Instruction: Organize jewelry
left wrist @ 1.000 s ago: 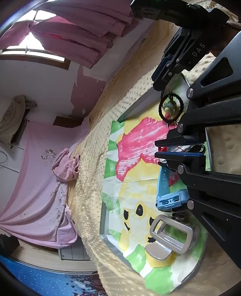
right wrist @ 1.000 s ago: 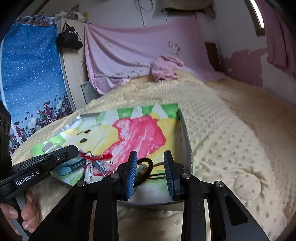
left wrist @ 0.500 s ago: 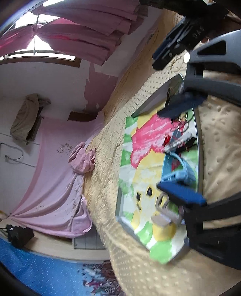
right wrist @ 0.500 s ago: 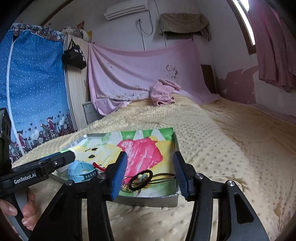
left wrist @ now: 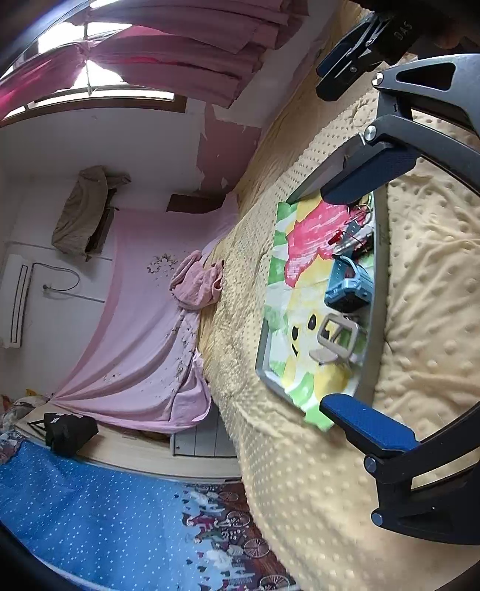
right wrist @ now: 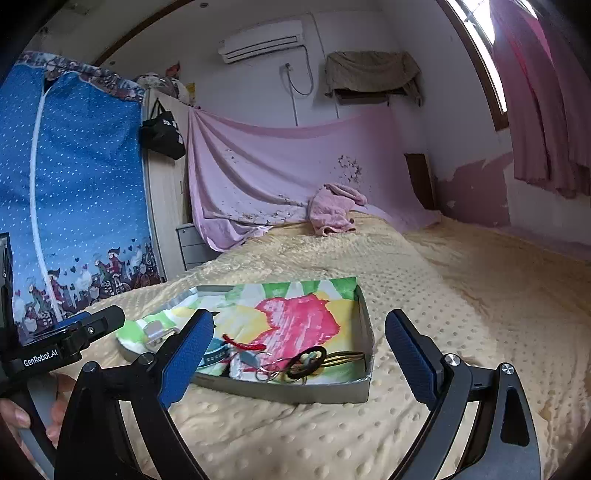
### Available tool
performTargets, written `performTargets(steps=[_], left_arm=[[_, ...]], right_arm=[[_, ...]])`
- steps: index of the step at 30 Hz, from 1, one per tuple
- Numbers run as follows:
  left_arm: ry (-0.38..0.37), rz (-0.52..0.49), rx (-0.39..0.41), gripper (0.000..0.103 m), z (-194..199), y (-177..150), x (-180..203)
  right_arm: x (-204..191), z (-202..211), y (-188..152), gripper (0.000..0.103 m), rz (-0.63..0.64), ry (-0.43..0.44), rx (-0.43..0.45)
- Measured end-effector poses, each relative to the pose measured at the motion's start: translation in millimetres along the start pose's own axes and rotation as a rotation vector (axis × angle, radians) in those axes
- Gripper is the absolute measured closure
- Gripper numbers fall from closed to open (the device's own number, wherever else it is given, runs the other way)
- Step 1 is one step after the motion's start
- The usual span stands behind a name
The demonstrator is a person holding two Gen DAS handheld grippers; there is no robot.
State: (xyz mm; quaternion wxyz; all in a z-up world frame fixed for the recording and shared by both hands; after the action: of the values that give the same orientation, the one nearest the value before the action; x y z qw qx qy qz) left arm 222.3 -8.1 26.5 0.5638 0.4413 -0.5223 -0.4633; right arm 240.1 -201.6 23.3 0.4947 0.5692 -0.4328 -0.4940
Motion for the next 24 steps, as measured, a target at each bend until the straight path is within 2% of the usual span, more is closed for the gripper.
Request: performTargets(steps=[16,24], left_arm=[[0.013,-0.037,0.055,0.000,90.4,14.4,-18.0],[0.014,-0.052,0.054,0.000,128.3,10.3,-26.6]], right_arm=[[-43.1,84.4,24.0,0.011,0.044,0.037,0.017],[-50.8,122.5,22.2,0.011,0.058,0.037,-0.012]])
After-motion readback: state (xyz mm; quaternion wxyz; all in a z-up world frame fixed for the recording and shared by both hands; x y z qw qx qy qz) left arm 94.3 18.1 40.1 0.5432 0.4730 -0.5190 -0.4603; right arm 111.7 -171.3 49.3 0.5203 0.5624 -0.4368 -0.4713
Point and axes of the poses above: each gripper's, at about its wrist camera, not at the fingertips, and z roughly against the way its jaws point, x to its right, y to its top, the point moved 3 cm from there along -z, roughly the way its jaws point, and after that the axes turned 15 degrees about x, right-handed, at the moved point
